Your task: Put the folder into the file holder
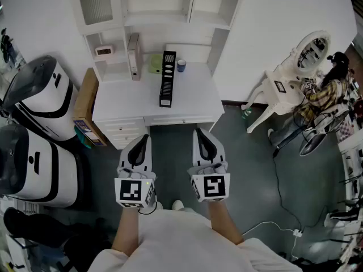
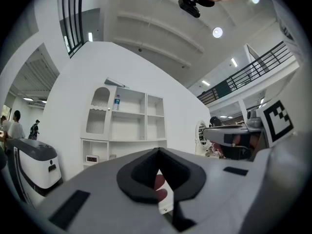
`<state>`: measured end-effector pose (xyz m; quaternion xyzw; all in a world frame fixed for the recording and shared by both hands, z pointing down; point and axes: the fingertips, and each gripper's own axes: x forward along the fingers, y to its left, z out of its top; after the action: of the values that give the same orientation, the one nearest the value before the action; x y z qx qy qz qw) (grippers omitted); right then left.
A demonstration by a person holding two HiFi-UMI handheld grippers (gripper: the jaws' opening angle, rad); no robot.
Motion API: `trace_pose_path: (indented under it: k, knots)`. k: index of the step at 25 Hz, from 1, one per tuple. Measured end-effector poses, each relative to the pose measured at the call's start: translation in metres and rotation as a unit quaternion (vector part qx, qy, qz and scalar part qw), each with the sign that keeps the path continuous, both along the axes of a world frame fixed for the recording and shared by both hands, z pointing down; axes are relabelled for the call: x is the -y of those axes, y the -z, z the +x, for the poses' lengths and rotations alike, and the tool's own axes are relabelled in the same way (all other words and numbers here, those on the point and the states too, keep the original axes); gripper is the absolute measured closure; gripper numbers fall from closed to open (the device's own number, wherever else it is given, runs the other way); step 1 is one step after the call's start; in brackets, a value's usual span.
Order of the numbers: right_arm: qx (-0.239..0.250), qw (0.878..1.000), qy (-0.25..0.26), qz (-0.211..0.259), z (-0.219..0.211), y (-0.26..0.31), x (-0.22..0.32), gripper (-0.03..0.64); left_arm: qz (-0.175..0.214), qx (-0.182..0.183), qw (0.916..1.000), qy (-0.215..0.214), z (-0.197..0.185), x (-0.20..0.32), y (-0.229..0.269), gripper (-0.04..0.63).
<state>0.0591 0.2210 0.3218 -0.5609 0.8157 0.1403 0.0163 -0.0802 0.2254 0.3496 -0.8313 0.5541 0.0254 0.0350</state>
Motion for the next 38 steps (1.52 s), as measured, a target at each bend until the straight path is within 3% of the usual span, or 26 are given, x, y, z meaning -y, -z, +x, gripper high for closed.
trace_pose_path:
  k: [11,23,30,38]
  knots:
    - [0.039,0.999,-0.011,-0.022,0.013,-0.013,0.015,0.63,-0.014,0.001,0.9999,0.007,0.004,0.011,-0.014,0.601]
    - [0.045,0.997,-0.007,-0.07,0.055,-0.063,0.073,0.63,-0.047,0.018,0.9968,0.062,0.0,0.061,-0.058,0.601]
    - [0.048,0.995,0.011,-0.092,0.066,-0.071,0.142,0.629,-0.049,0.027,0.9947,0.087,0.006,0.123,-0.053,0.601]
    - [0.032,0.996,0.02,-0.081,0.052,-0.063,0.256,0.63,-0.038,0.018,0.9946,0.096,-0.008,0.241,-0.06,0.6]
